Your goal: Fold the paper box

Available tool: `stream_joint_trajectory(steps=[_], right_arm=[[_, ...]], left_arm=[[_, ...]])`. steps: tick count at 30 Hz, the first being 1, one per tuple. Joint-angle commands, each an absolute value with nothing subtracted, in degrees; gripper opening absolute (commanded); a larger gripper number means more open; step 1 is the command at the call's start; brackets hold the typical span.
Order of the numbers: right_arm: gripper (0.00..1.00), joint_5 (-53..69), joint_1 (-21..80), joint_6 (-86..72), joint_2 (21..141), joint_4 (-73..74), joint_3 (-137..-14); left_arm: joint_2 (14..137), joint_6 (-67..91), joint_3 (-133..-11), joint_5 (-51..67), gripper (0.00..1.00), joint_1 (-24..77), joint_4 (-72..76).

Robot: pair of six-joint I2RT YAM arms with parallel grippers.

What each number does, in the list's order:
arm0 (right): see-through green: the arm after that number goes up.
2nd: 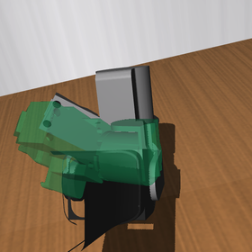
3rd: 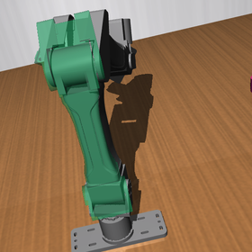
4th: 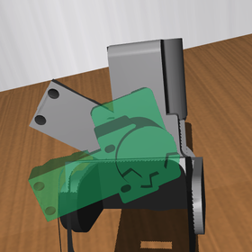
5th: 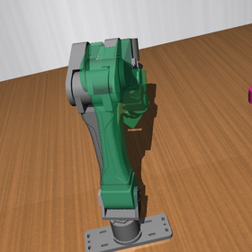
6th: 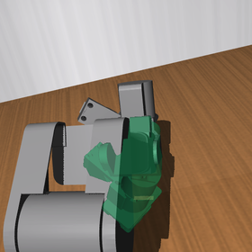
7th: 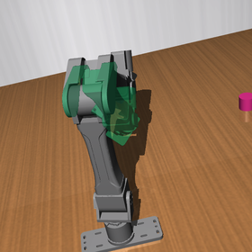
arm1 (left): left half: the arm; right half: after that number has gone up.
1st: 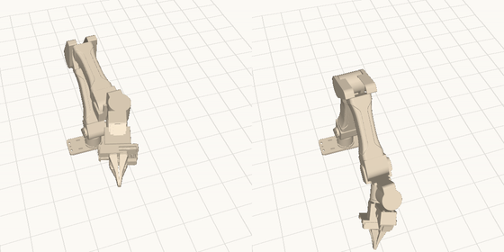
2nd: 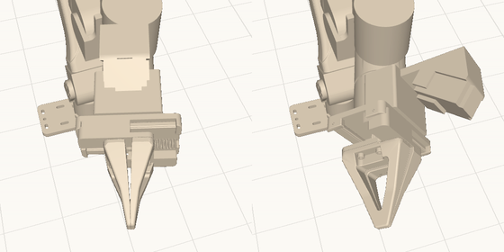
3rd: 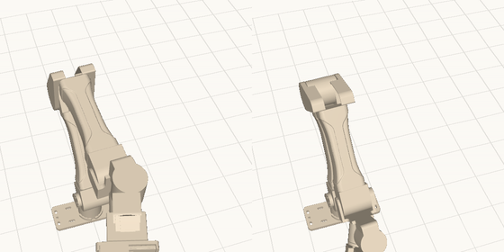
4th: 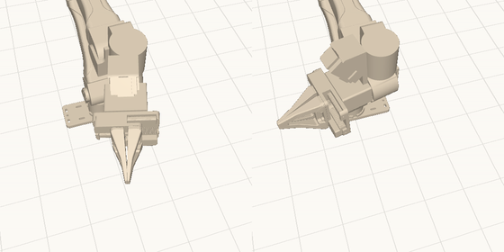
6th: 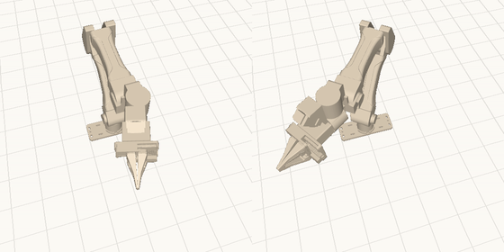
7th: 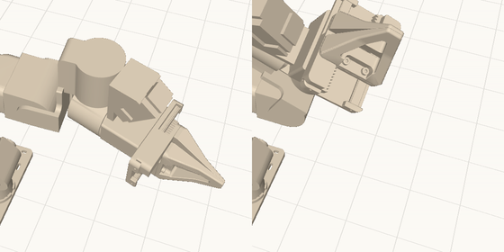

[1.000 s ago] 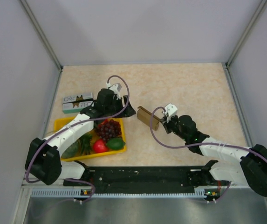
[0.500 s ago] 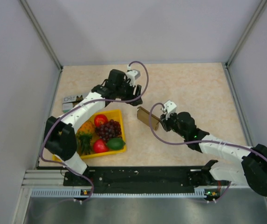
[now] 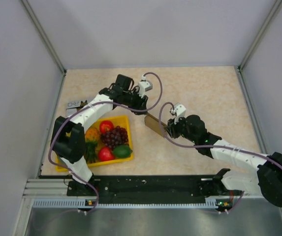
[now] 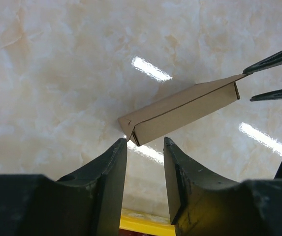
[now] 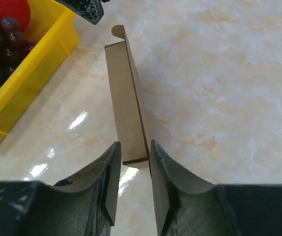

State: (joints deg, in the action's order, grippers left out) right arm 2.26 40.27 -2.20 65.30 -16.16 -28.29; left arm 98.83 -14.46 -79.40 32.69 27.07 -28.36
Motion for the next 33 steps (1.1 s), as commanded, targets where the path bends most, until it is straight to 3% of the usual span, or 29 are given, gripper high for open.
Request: stream_joint_trajectory(steps=[1, 6, 15, 30, 33], right_arm=[[0.34, 3.2, 39.9, -10.1, 60.5, -10.8, -32.8], [0.41, 6.7, 34.9, -18.5, 57.5, -0.7, -36.2], [0.43, 16.3, 27.9, -21.6, 57.1, 9.0, -39.8], [0.42, 19.2, 28.1, -15.0, 67.8, 20.1, -50.1], [0.41, 15.2, 30.1, -14.0, 69.4, 20.2, -51.0]], left_arm=[[101.1, -18.5, -80.7, 37.6, 0.4, 26.8, -28.7], [102.8, -18.6, -81.2, 37.4, 0.4, 26.8, -29.1], [104.5, -17.8, -82.5, 36.4, 0.39, 26.8, -27.0], [105.4, -17.4, -86.5, 35.0, 0.43, 25.6, -30.1], [105.9, -18.2, -87.2, 35.1, 0.43, 25.6, -30.7]])
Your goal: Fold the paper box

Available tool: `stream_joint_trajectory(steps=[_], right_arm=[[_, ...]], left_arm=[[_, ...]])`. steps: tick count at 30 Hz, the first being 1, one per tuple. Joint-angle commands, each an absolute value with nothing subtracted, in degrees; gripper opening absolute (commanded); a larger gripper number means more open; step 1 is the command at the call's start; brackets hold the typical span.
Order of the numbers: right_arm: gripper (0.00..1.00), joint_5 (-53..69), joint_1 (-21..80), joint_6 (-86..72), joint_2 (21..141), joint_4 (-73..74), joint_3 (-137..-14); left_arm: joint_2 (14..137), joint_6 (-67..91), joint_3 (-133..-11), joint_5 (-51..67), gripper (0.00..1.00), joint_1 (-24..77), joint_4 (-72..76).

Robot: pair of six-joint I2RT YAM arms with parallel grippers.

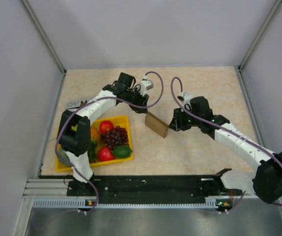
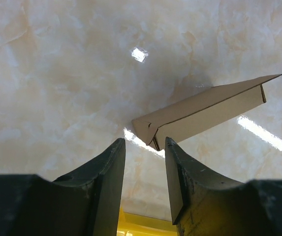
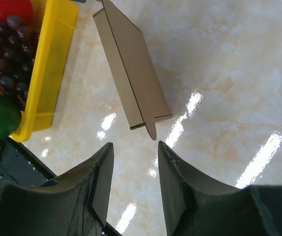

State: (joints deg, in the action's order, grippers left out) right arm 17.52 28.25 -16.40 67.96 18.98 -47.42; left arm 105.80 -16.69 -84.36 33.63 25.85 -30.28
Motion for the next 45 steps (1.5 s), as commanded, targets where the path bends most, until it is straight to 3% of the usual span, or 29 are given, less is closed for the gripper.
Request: stream_joint_trajectory(steps=[1, 5, 31, 33, 36, 45], right_arm=[[0.4, 14.4, 30.4, -13.1, 70.1, 20.2, -51.3], [0.34, 12.8, 31.5, -11.8, 72.2, 20.6, -52.7], [0.14, 7.4, 35.3, -11.2, 76.7, 21.9, -54.9], [0.14, 6.4, 35.4, -11.3, 76.6, 22.0, -54.8], [0.22, 5.8, 35.5, -11.2, 75.9, 22.1, -54.6], [0.23, 7.0, 35.6, -11.8, 74.8, 22.2, -54.4]], left_arm=[[106.2, -18.4, -87.5, 35.1, 0.43, 25.6, -31.5], [108.2, -18.7, -89.1, 34.5, 0.36, 25.6, -33.0], [108.0, -16.6, -88.6, 35.1, 0.34, 27.2, -33.4], [107.5, -15.9, -88.4, 34.7, 0.34, 27.2, -33.6], [106.3, -15.6, -87.7, 35.1, 0.41, 27.2, -33.1], [105.8, -16.8, -87.3, 36.6, 0.46, 28.0, -33.8]])
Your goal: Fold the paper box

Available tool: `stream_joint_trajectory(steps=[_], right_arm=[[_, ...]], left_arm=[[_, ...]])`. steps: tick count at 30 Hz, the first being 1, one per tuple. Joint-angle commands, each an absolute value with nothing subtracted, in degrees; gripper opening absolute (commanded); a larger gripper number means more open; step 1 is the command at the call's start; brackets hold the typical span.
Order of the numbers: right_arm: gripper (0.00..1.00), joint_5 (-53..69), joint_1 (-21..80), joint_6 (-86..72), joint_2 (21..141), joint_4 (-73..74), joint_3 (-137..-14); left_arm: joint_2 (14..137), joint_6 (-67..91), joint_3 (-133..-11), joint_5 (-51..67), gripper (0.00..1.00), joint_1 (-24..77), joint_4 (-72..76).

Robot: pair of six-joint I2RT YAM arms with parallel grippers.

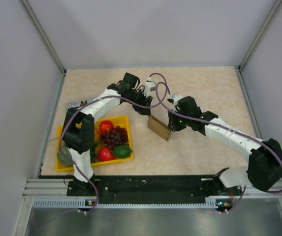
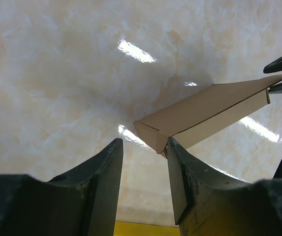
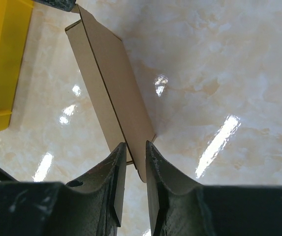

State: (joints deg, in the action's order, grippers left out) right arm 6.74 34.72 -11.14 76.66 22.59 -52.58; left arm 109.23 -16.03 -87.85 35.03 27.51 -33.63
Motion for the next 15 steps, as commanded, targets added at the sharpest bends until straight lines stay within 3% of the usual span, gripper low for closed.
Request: stream_joint_trajectory(steps=[1, 10, 15], right_arm=[[0.23, 7.2, 35.6, -11.6, 74.7, 22.2, -54.5], [0.22, 7.6, 35.5, -12.3, 73.6, 22.2, -53.4], [0.22, 7.6, 35.2, -12.8, 71.8, 22.5, -52.2]], left_arm=[[105.3, -17.0, -87.1, 37.0, 0.47, 28.0, -33.8], [103.5, -17.2, -86.1, 39.7, 0.54, 27.9, -33.0], [104.5, -17.7, -86.1, 40.1, 0.48, 28.3, -33.7]])
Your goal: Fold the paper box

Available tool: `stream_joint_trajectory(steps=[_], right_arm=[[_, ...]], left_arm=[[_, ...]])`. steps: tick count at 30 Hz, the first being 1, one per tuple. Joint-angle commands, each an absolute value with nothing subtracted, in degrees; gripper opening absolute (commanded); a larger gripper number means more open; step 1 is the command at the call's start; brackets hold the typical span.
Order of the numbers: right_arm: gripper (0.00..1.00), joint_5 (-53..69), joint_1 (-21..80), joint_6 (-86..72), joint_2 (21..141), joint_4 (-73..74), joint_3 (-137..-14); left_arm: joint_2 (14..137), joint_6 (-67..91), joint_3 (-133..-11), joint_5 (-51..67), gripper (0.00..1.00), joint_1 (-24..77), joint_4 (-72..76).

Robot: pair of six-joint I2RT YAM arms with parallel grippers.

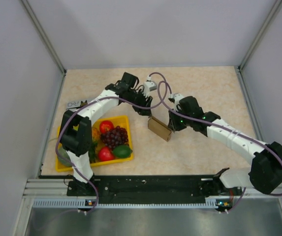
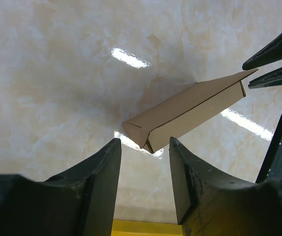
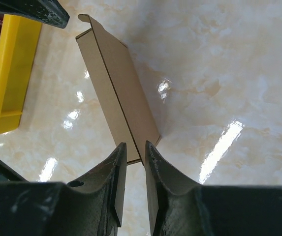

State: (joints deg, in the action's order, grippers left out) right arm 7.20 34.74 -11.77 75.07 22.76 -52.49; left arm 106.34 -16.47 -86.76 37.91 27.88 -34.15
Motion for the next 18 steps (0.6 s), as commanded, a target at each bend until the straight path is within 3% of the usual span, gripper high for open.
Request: stream_joint_trajectory(steps=[1, 18], right_arm=[[0.22, 7.9, 35.1, -13.3, 71.5, 22.5, -51.9], [0.22, 10.9, 32.3, -14.9, 67.3, 23.5, -49.3]], left_arm=[[104.5, -17.7, -86.0, 39.9, 0.47, 28.5, -33.7], [106.0, -18.8, -84.7, 35.5, 0.31, 30.8, -33.4]])
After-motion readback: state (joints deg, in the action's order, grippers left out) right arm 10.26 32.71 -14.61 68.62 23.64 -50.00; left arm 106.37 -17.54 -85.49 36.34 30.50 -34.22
